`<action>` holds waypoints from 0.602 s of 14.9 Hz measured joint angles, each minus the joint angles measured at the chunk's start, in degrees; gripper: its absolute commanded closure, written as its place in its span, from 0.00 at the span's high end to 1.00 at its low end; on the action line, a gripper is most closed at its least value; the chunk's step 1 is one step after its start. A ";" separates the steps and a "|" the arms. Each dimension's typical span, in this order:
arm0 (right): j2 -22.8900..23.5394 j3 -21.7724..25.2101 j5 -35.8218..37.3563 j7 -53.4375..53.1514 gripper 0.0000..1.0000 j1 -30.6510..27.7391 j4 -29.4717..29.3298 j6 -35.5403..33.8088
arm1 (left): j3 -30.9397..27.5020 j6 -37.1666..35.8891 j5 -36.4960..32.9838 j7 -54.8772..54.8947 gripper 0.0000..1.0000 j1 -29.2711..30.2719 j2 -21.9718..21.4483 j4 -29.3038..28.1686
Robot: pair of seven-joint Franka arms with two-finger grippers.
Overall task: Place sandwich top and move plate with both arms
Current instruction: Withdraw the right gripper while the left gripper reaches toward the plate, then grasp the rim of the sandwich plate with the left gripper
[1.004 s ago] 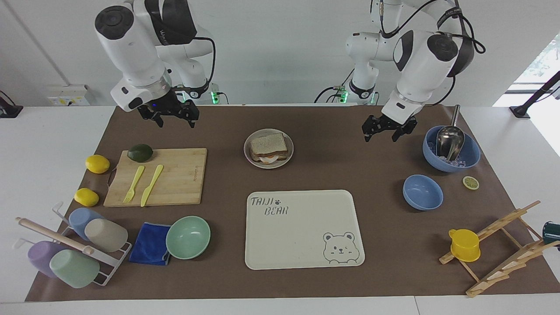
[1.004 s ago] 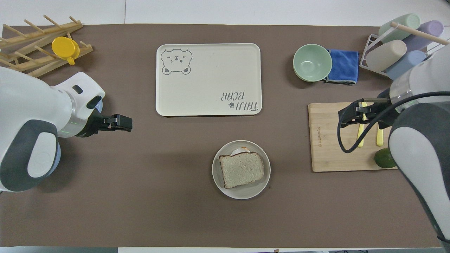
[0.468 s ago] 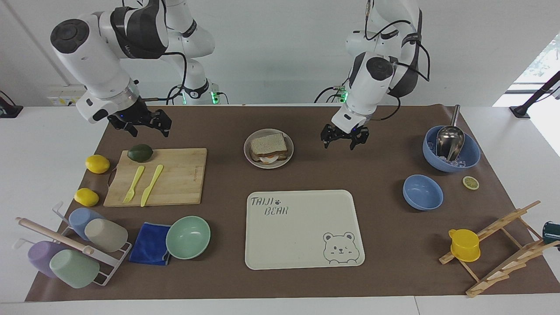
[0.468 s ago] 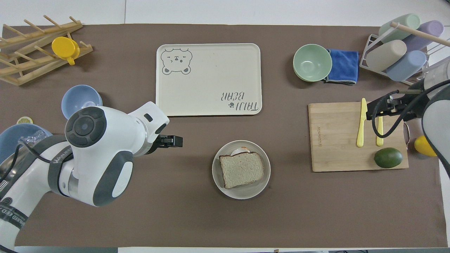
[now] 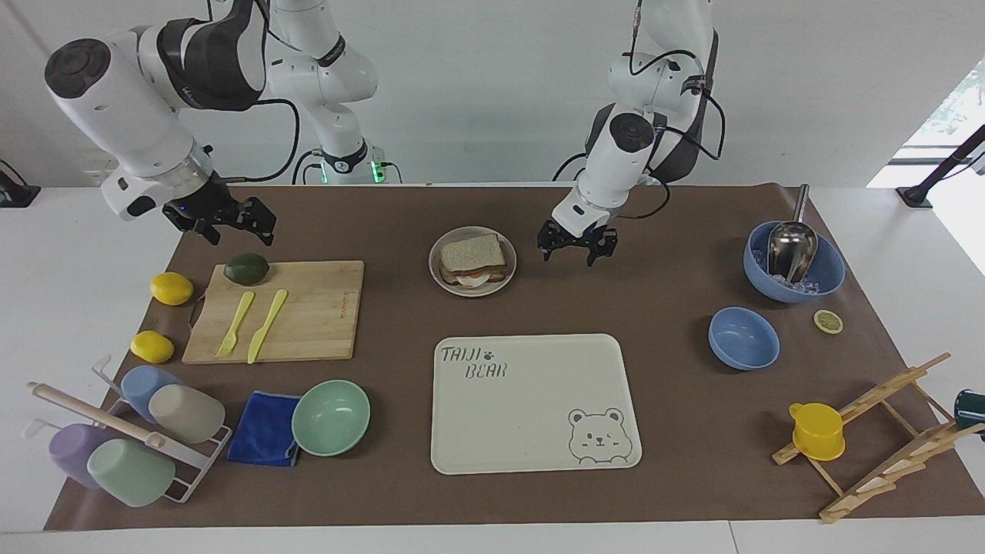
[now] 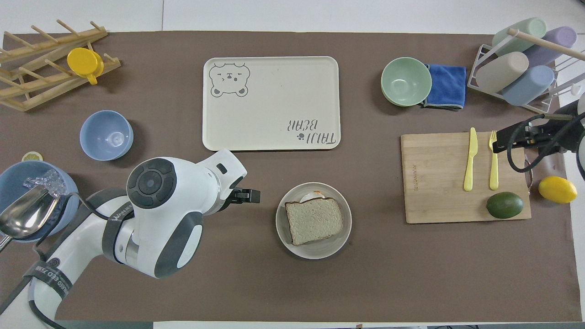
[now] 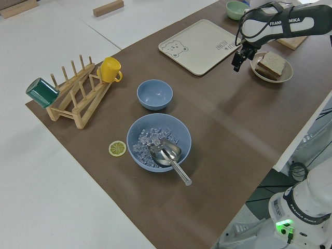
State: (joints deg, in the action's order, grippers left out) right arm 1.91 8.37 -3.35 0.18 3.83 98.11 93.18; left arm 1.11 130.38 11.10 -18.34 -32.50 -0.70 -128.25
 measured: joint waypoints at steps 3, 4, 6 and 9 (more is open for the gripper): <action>0.03 -2.70 3.57 0.00 1.00 0.22 -0.72 -0.64 | -0.01 2.75 0.94 -0.81 0.95 -3.09 0.55 -1.70; 0.05 -3.45 4.14 -0.03 1.00 0.59 -1.41 -1.26 | 0.03 3.45 1.47 -1.10 0.93 -3.87 1.14 -1.87; 0.07 -3.92 4.61 -0.04 1.00 1.19 -2.51 -1.49 | 0.00 4.82 2.31 -1.14 0.90 -4.91 2.67 -1.94; 0.15 -3.93 4.89 -0.04 1.00 0.99 -2.78 -1.51 | -0.03 6.00 3.09 -1.16 0.86 -6.01 4.51 -1.95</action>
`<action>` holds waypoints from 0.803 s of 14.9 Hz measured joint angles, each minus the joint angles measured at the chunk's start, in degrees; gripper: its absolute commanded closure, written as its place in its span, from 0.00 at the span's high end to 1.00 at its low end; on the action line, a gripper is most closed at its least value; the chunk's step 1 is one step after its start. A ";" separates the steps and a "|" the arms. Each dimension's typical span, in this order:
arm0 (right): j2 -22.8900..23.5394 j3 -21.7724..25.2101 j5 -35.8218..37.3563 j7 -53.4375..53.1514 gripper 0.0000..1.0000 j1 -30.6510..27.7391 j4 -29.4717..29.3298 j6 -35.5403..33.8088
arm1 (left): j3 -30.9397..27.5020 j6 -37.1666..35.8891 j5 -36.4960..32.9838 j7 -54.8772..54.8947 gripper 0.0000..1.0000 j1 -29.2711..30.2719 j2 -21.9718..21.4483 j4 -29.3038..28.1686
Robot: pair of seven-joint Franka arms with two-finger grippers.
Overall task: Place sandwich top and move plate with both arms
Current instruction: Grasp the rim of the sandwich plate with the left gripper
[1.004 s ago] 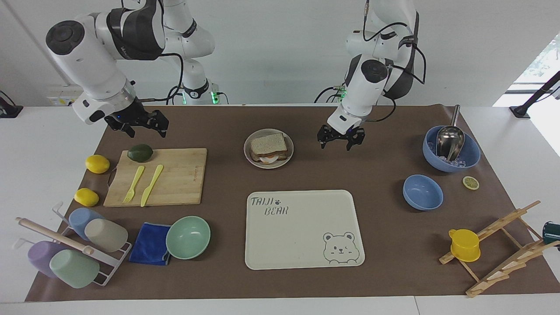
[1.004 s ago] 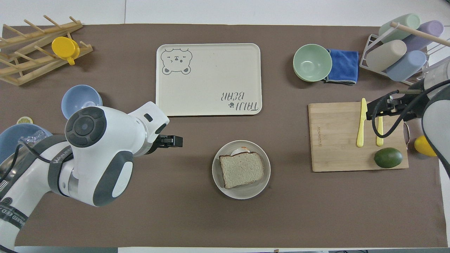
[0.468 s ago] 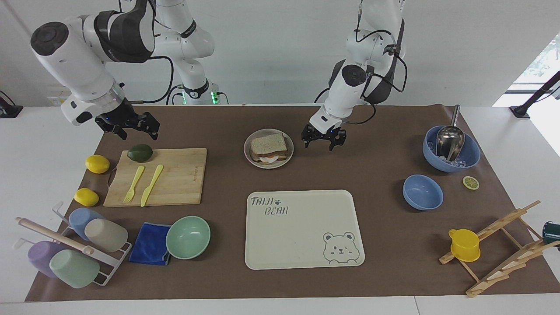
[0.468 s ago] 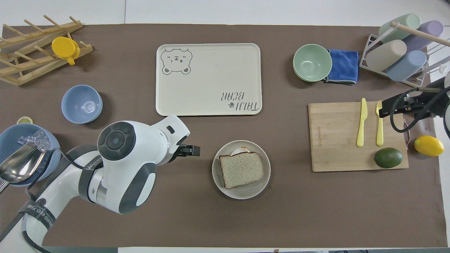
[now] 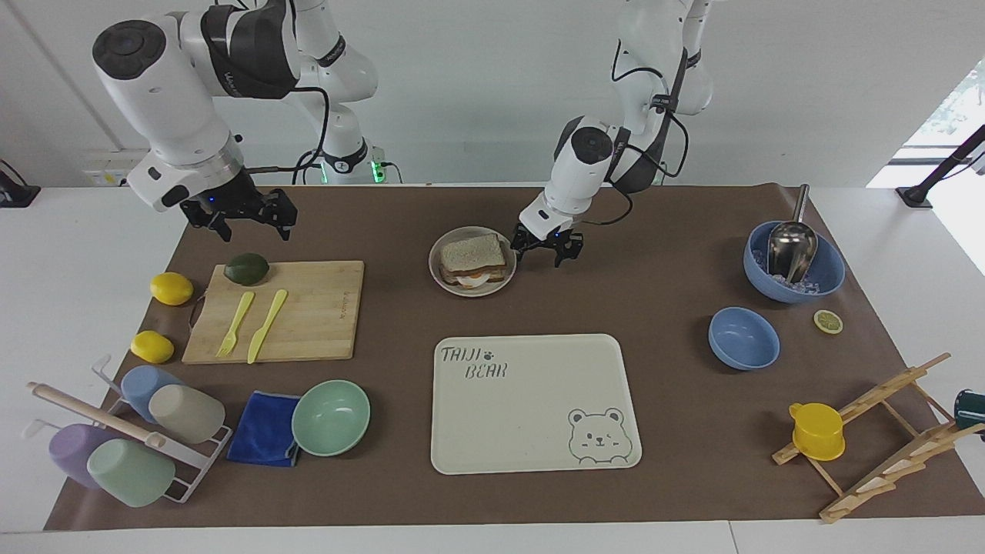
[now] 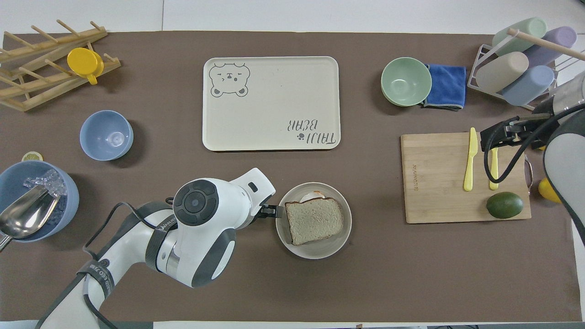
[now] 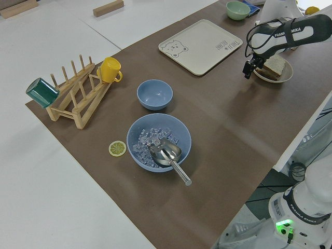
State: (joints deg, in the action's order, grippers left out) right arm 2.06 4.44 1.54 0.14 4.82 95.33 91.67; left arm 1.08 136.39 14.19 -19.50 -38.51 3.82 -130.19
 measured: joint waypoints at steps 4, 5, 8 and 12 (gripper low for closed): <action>0.02 -0.03 0.05 0.00 1.00 -0.03 -0.36 0.00 | 0.02 1.09 1.52 -0.01 0.82 -1.34 0.82 0.00; 0.02 -0.10 0.08 0.00 1.00 -0.10 -0.47 0.00 | 0.01 1.31 1.92 -0.01 0.81 -1.66 0.99 0.00; 0.02 -2.79 0.09 0.00 1.00 -2.81 -0.62 -0.01 | 0.02 2.58 2.76 -0.03 0.78 -2.49 2.02 0.00; -0.02 -3.97 0.08 0.00 1.00 -4.03 -0.70 -0.06 | 0.03 3.69 3.96 -0.03 0.70 -3.70 2.63 0.00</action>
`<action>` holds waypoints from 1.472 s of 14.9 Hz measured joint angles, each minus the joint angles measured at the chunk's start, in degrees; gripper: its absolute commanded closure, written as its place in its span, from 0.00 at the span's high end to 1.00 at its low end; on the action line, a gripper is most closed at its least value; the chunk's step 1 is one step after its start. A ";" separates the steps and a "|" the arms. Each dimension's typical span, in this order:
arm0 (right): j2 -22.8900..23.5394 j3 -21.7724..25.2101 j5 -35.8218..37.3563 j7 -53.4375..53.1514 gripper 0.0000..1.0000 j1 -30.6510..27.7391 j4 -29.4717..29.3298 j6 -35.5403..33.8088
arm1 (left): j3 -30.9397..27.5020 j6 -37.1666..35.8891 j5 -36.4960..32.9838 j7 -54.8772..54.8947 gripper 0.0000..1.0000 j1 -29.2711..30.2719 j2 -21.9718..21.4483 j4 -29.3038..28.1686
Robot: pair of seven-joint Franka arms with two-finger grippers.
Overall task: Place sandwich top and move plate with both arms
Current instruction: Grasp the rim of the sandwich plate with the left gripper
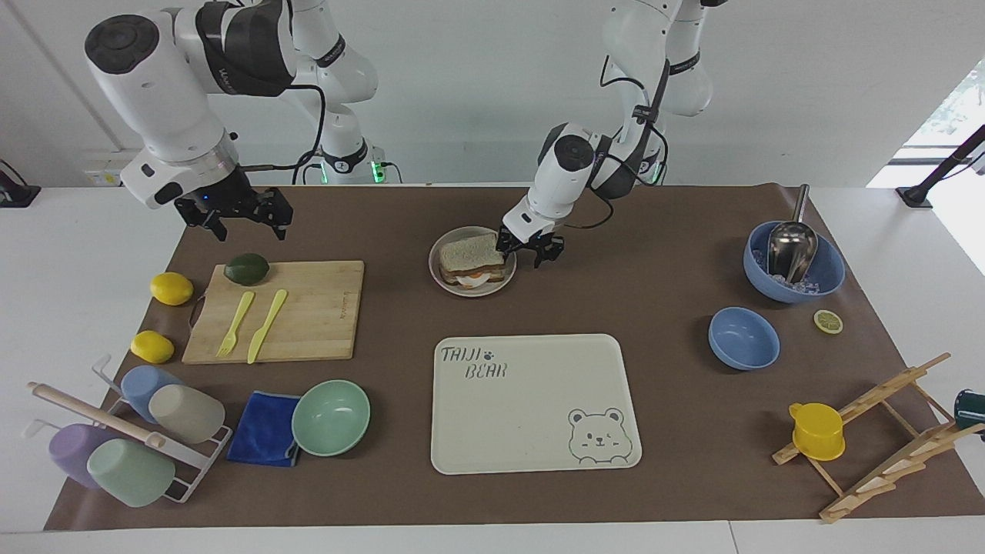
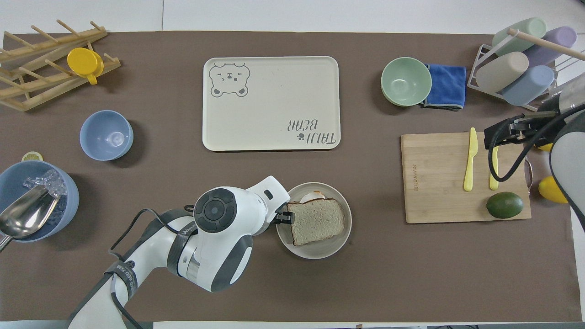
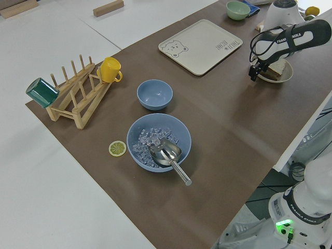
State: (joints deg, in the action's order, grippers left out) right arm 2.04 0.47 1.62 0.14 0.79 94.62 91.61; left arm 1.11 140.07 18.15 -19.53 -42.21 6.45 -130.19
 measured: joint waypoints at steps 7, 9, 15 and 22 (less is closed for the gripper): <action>-0.08 1.10 -0.03 -0.20 1.00 -0.06 -0.11 -0.25 | -0.04 0.15 0.05 0.00 0.50 -0.16 0.07 0.00; -0.10 1.16 -0.04 -1.22 1.00 0.03 -0.49 0.37 | -0.04 0.16 0.05 0.00 0.48 -0.17 0.14 0.00; -0.10 1.83 -0.04 -1.75 1.00 0.27 -0.85 0.72 | -0.04 0.89 0.07 0.00 0.34 -0.32 0.80 0.00; -0.10 2.36 -0.04 -1.55 1.00 0.35 -0.98 1.90 | 0.00 1.23 0.50 0.00 0.04 -0.40 1.10 0.07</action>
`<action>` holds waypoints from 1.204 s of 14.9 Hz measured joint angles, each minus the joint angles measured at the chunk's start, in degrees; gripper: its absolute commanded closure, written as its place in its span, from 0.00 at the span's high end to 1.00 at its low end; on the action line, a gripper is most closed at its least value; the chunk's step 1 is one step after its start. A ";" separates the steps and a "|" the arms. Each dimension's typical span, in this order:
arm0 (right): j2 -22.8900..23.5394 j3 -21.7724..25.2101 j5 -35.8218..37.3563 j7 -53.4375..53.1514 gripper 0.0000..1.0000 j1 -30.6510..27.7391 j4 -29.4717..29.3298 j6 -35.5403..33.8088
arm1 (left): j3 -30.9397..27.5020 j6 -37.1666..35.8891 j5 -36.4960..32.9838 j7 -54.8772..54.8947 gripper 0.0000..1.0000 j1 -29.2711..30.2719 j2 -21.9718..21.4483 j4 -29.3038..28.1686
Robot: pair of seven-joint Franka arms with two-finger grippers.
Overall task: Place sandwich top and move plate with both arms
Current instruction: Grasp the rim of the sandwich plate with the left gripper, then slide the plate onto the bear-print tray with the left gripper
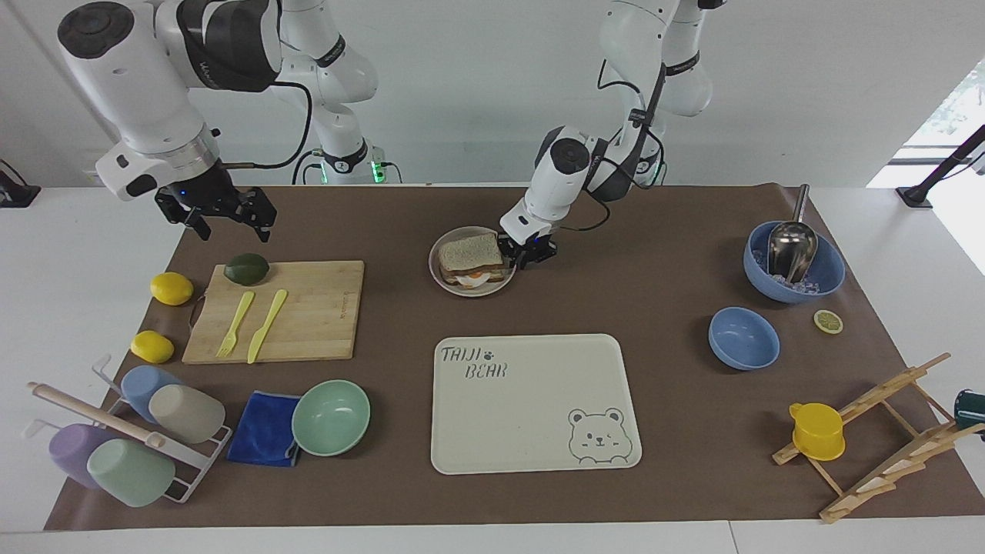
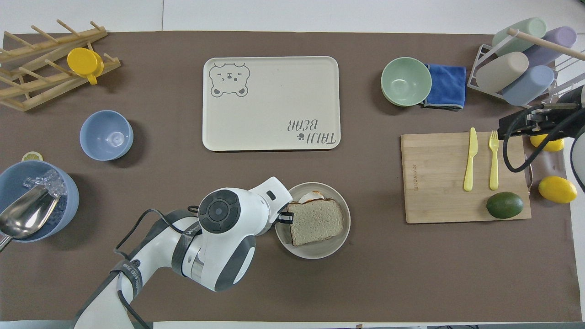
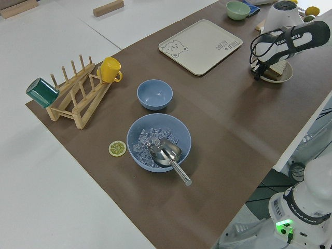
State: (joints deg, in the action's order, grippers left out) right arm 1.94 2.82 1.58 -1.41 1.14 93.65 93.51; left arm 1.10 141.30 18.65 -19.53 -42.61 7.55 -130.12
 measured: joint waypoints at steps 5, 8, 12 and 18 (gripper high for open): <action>0.00 0.02 0.00 0.00 1.00 -0.02 0.04 -0.02 | 0.00 0.05 0.76 0.03 0.00 -0.02 -0.16 0.12; 0.00 0.02 0.00 0.00 1.00 -0.02 0.06 -0.03 | -0.02 0.05 0.83 0.03 0.00 -0.02 -0.16 0.12; 0.00 0.02 0.00 0.00 1.00 -0.02 0.06 -0.03 | -0.50 -1.07 0.96 0.03 0.00 1.02 -0.18 1.21; 0.00 0.02 0.00 0.00 1.00 -0.02 0.07 -0.03 | -1.02 -11.34 1.05 0.05 0.00 7.19 -0.28 9.14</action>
State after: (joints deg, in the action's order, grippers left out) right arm 1.95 2.84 1.58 -1.41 1.12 93.71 93.48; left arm 0.09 129.96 19.70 -19.48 -35.42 7.27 -120.98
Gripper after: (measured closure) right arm 0.000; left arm 0.960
